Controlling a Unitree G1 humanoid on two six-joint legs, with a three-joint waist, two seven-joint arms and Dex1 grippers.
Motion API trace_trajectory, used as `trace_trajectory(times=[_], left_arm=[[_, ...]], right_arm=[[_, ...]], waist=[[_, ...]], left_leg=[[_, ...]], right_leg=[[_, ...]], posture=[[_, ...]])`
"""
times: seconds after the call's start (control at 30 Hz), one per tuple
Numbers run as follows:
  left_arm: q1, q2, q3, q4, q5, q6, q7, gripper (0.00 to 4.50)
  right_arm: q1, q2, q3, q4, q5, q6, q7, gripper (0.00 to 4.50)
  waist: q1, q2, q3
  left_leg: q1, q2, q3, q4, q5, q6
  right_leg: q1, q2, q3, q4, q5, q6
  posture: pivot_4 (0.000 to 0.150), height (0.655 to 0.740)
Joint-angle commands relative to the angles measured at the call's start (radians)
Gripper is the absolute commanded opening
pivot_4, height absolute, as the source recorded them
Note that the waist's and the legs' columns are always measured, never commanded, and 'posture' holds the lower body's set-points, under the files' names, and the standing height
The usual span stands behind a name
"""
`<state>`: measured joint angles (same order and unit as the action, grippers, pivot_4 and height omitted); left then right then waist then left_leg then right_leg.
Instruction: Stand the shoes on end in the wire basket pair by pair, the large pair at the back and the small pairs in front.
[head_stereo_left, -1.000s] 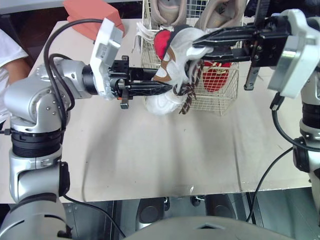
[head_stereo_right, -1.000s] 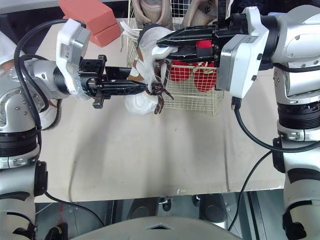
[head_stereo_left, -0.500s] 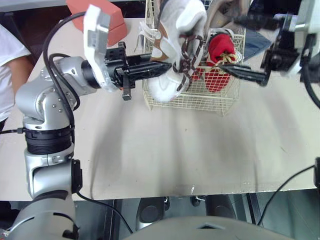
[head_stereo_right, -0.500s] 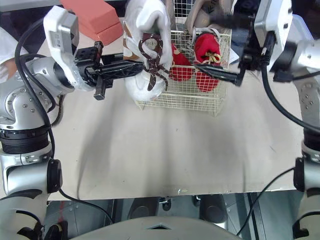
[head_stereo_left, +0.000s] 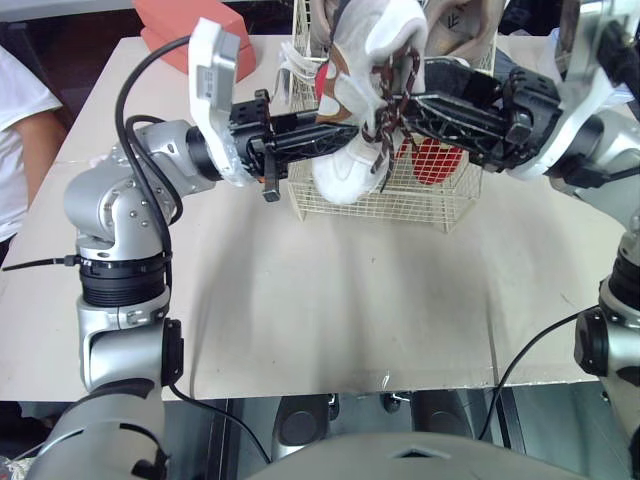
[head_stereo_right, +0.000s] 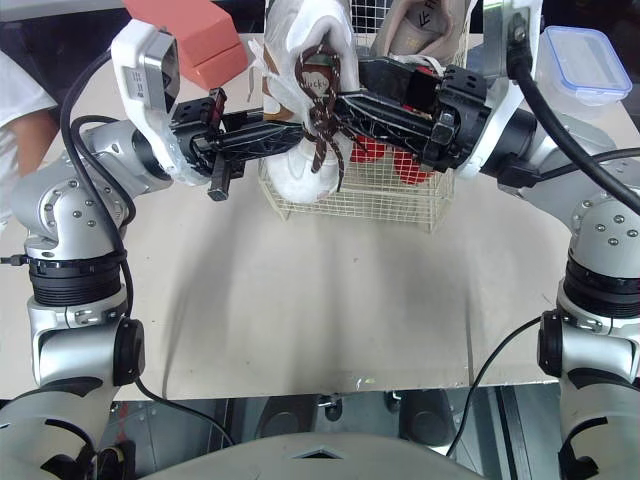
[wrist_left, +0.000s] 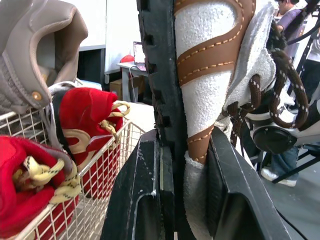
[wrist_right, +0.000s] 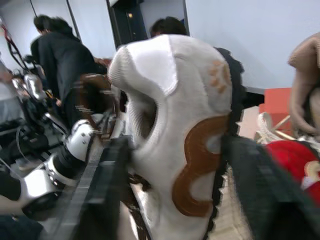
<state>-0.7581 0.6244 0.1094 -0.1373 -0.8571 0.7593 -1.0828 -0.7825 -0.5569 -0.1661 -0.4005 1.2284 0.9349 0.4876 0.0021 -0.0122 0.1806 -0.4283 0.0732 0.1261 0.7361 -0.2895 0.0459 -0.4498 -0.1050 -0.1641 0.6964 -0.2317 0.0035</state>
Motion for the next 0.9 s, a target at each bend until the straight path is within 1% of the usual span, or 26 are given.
trace_trajectory(times=[0.03,0.1,0.27,0.37,0.4,0.43,0.5,0.53,0.57,0.6,0.63,0.67,0.77,0.87,0.9], left_arm=[[-0.024,0.0,0.02,-0.025,-0.047,0.021,-0.01,0.44],[-0.028,-0.003,0.028,-0.024,-0.073,0.041,-0.011,0.44],[-0.051,-0.027,0.05,0.011,-0.098,0.058,0.02,0.44],[-0.061,-0.034,0.047,0.02,-0.081,0.051,0.023,0.44],[-0.063,-0.04,0.047,0.02,-0.075,0.042,0.027,1.45],[-0.064,-0.045,0.049,0.02,-0.077,0.041,0.03,1.72],[-0.065,-0.047,0.049,0.017,-0.079,0.044,0.027,2.68],[-0.065,-0.05,0.053,0.016,-0.085,0.048,0.027,3.04],[-0.066,-0.052,0.055,0.015,-0.088,0.049,0.028,3.52],[-0.07,-0.058,0.057,0.019,-0.071,0.03,0.041,3.86],[-0.076,-0.065,0.062,0.029,-0.059,0.016,0.061,4.3],[-0.08,-0.064,0.065,0.037,-0.051,0.01,0.068,4.42],[-0.057,-0.005,0.042,0.016,-0.032,0.015,0.006,4.42],[-0.029,0.064,0.042,-0.024,-0.037,0.033,-0.037,4.42],[-0.02,0.089,0.041,-0.037,-0.033,0.037,-0.044,4.42]], right_arm=[[-0.01,0.002,-0.029,-0.03,0.054,-0.006,-0.034,0.9],[-0.008,0.004,-0.027,-0.034,0.066,-0.008,-0.052,0.05],[-0.016,0.009,-0.013,-0.031,0.066,-0.016,-0.076,0.05],[-0.019,0.021,-0.014,-0.036,0.066,-0.024,-0.112,0.05],[-0.019,0.024,-0.016,-0.037,0.067,-0.028,-0.126,0.0],[-0.019,0.027,-0.019,-0.039,0.066,-0.03,-0.137,0.0],[-0.019,0.029,-0.023,-0.043,0.062,-0.036,-0.156,0.0],[-0.018,0.03,-0.025,-0.044,0.059,-0.039,-0.164,0.0],[-0.018,0.03,-0.029,-0.045,0.059,-0.041,-0.172,0.0],[-0.017,0.028,-0.033,-0.047,0.057,-0.044,-0.179,0.0],[-0.015,0.024,-0.038,-0.049,0.055,-0.045,-0.186,0.0],[-0.012,0.019,-0.043,-0.051,0.05,-0.047,-0.192,0.0],[0.001,-0.002,-0.057,-0.051,0.021,-0.059,-0.21,0.0],[0.023,-0.043,-0.07,-0.057,-0.043,-0.079,-0.216,0.0],[0.032,-0.068,-0.067,-0.066,-0.086,-0.089,-0.216,0.0]], waist=[[0.0,0.0,0.0],[-0.001,0.0,0.0],[-0.001,0.0,0.0],[-0.001,0.0,0.0],[-0.001,0.0,0.0],[-0.001,0.0,0.0],[-0.001,0.0,0.0],[-0.002,0.0,0.0],[-0.002,0.0,0.0],[-0.002,0.0,0.0],[-0.002,0.0,0.0],[-0.002,0.0,0.0],[-0.003,0.0,0.0],[-0.006,0.0,0.0],[-0.006,0.0,0.0]], left_leg=[[0.0,0.0,0.0,0.0,0.0,0.0],[0.0,0.0,0.0,0.0,0.0,0.0],[0.0,0.0,0.0,0.0,0.0,0.0],[0.0,0.0,-0.001,0.0,0.0,0.0],[0.0,0.0,-0.001,0.0,0.0,0.0],[-0.001,0.0,-0.001,0.0,0.0,0.0],[-0.001,0.0,-0.001,0.0,0.0,0.0],[-0.001,0.0,-0.001,0.0,0.0,0.0],[-0.001,0.0,-0.001,0.0,0.0,0.0],[-0.001,0.0,-0.001,0.0,0.0,0.0],[-0.001,0.0,-0.001,0.0,0.0,0.0],[-0.001,0.0,-0.001,0.0,0.0,0.0],[-0.001,0.0,-0.001,0.0,0.0,0.0],[-0.001,0.0,-0.001,0.0,0.0,0.0],[-0.001,0.0,-0.001,-0.001,0.0,0.0]], right_leg=[[0.0,0.0,0.0,0.0,0.0,0.0],[0.0,0.0,-0.001,0.0,0.0,0.0],[0.0,0.0,0.0,0.0,0.0,0.0],[0.0,0.0,-0.001,0.0,0.0,0.0],[0.0,0.0,-0.001,0.0,0.0,0.0],[0.0,0.0,-0.001,0.0,0.0,0.0],[0.0,0.0,-0.001,0.0,0.0,0.0],[0.0,0.0,-0.001,0.0,0.0,0.0],[0.0,0.0,-0.001,0.0,0.0,0.0],[0.0,0.0,-0.001,0.0,0.0,0.0],[0.0,0.0,-0.001,0.0,0.0,0.0],[0.0,0.0,-0.001,0.0,0.0,0.0],[0.0,0.0,-0.002,0.0,0.0,0.0],[0.0,0.0,-0.002,0.0,0.0,0.0],[-0.001,0.0,-0.002,-0.001,0.0,0.0]], posture=[[0.15,0.686],[0.15,0.686],[0.15,0.686],[0.15,0.686],[0.15,0.686],[0.15,0.686],[0.15,0.686],[0.15,0.686],[0.15,0.686],[0.15,0.686],[0.15,0.686],[0.15,0.686],[0.15,0.686],[0.15,0.686],[0.15,0.686]])
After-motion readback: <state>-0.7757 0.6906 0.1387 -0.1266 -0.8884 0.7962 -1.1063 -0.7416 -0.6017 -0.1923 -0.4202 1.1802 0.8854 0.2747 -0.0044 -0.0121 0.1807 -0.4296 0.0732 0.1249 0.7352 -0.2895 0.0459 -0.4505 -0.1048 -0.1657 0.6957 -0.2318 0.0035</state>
